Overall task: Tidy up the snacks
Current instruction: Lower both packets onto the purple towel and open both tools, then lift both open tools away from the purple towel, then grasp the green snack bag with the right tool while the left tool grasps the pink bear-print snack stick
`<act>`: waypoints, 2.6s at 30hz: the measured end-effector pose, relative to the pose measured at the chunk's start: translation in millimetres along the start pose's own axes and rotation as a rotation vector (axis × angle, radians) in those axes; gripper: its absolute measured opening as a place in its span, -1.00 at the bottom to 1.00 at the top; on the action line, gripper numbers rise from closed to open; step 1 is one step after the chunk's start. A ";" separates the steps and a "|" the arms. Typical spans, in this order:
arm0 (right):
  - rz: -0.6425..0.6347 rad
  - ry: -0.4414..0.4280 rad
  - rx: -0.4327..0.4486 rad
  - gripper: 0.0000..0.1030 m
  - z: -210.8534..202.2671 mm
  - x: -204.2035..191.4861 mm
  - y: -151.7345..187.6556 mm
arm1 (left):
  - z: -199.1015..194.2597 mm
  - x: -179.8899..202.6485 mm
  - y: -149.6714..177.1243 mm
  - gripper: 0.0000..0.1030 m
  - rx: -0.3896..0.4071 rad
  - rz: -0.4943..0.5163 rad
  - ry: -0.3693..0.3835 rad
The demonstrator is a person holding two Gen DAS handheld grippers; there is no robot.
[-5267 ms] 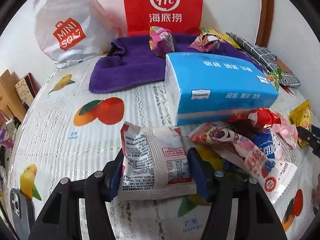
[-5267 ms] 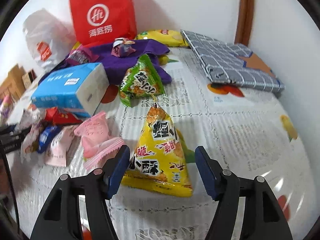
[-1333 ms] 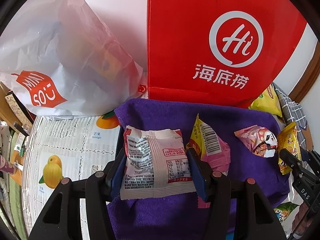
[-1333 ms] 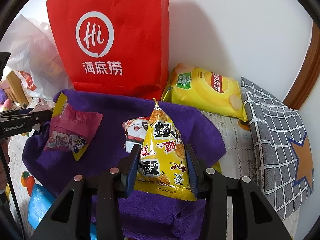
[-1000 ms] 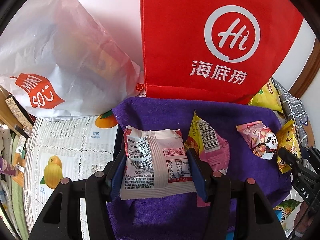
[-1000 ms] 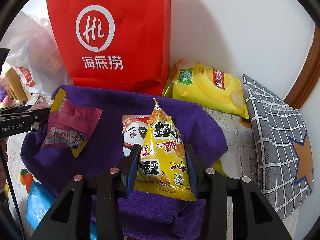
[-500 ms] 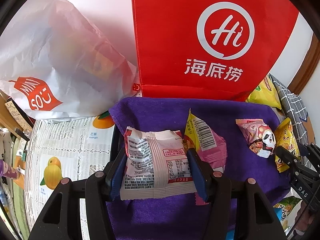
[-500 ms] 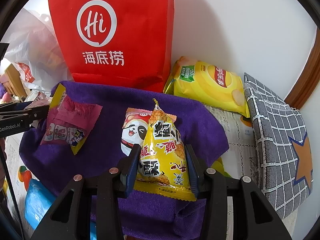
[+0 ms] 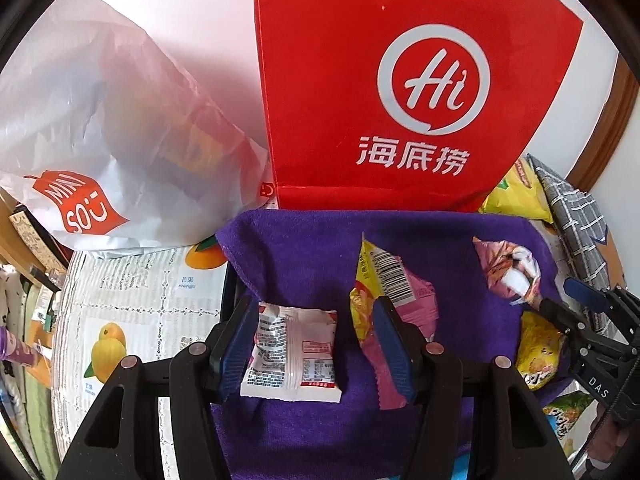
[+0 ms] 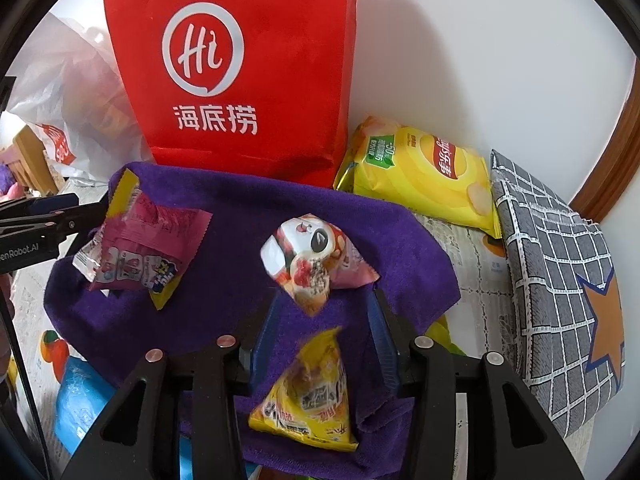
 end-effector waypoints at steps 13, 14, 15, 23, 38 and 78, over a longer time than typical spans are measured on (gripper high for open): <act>0.067 0.027 0.155 0.46 -64.4 3.4 -24.9 | -24.3 7.5 -6.2 0.20 0.047 -0.013 0.010; 0.080 0.028 0.166 0.46 -68.9 5.1 -26.2 | -29.0 10.4 -6.8 0.20 0.054 -0.009 0.014; 0.097 0.023 0.186 0.46 -76.3 6.9 -27.6 | -32.7 12.7 -7.2 0.20 0.058 -0.004 0.018; 0.063 0.042 0.269 0.46 -118.3 7.1 -1.4 | -79.9 39.4 -6.2 0.26 0.113 0.072 0.028; 0.129 0.057 0.122 0.36 -116.1 41.9 96.5 | -127.2 56.1 50.1 0.41 0.137 0.085 0.018; 0.123 0.005 0.084 0.12 -59.0 31.4 146.1 | -88.8 46.5 194.9 0.41 -0.017 -0.063 0.143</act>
Point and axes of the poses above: each gripper's, at about its wrist camera, not at the fingertips, and z roughly the way its jaws point, x to its right, y to its underside, the point moved 9 cm from there along z, roughly the way its jaws point, and after that the axes turned 10 degrees about y, right-handed, at the moved point
